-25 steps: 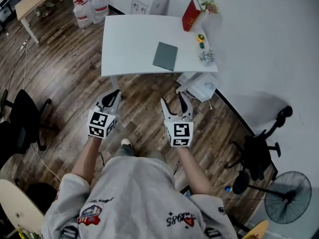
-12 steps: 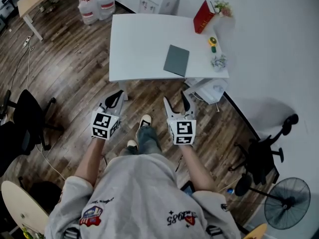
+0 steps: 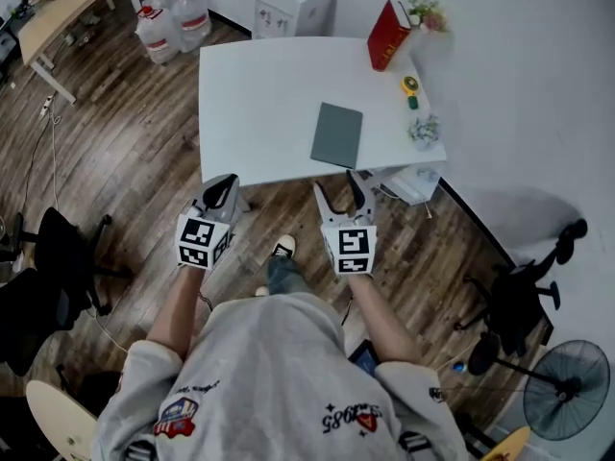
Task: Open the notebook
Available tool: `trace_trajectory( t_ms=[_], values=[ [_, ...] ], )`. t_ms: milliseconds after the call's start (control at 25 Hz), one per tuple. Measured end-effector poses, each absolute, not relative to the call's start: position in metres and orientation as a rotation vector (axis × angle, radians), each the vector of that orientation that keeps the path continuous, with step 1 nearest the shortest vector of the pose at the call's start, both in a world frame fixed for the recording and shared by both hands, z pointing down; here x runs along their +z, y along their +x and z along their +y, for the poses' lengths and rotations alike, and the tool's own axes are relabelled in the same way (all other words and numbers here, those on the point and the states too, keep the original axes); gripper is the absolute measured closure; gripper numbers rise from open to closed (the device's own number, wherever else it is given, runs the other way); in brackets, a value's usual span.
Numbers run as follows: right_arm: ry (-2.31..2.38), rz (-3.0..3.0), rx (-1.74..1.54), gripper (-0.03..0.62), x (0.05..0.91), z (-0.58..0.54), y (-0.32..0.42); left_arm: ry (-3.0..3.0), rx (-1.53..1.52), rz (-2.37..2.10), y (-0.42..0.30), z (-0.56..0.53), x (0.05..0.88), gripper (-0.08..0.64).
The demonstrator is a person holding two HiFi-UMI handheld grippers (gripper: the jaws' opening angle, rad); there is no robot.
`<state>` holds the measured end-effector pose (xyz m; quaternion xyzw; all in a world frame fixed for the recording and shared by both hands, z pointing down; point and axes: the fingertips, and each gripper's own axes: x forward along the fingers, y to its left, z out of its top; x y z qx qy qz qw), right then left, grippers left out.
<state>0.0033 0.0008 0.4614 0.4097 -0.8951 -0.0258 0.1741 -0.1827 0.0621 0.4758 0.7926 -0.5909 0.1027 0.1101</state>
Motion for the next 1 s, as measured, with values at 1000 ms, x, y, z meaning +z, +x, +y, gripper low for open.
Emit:
trace_trajectory(
  t_ms=[1000],
  values=[
    [1.057, -2.236, -0.125, 0.334, 0.568, -0.161, -0.027, 2.338, 0.394, -1.505, -0.219, -0.136, 0.535, 0.555]
  ],
)
